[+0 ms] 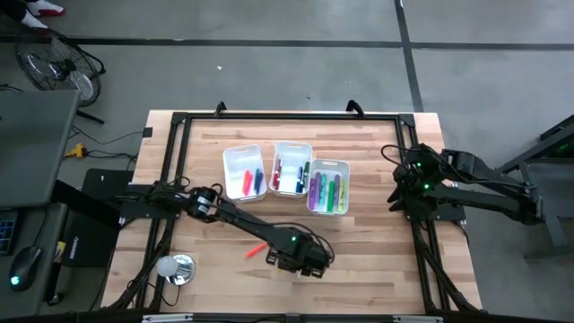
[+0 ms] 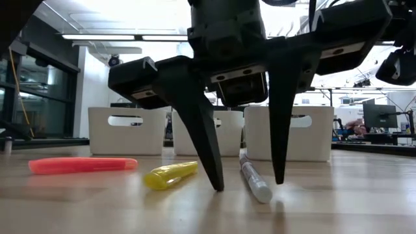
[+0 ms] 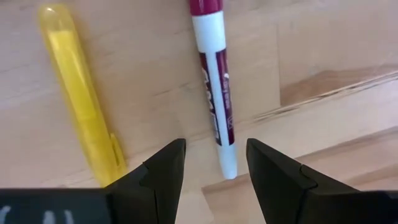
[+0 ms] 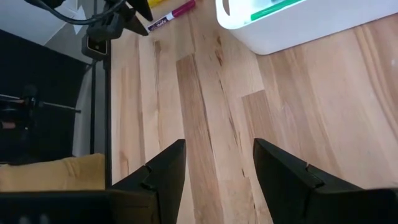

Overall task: Pick & Place Markers
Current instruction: Put the violet marker into the middle white bin

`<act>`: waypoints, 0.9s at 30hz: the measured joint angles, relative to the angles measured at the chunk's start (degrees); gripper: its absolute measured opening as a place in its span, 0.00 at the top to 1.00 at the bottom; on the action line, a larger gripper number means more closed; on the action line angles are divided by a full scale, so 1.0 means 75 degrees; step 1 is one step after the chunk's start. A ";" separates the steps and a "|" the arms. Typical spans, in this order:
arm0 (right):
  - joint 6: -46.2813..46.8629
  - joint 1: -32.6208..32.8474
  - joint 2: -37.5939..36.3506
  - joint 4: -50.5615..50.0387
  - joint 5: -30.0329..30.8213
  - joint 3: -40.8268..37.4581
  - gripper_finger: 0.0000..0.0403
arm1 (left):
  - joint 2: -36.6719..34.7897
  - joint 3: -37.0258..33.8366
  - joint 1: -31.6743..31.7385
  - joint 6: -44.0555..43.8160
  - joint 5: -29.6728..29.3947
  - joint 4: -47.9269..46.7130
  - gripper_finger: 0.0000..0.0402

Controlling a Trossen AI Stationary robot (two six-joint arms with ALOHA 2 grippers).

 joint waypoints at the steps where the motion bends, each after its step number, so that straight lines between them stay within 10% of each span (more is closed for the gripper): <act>1: -0.0039 0.0000 0.0000 0.0008 0.0009 0.0000 0.56 | 0.0000 0.0000 0.0004 -0.0005 -0.0046 -0.0001 0.57; 27: -0.0098 0.0000 0.0000 0.0020 0.0045 0.0000 0.56 | 0.0379 0.0024 0.0249 0.0434 -0.0198 0.0073 0.74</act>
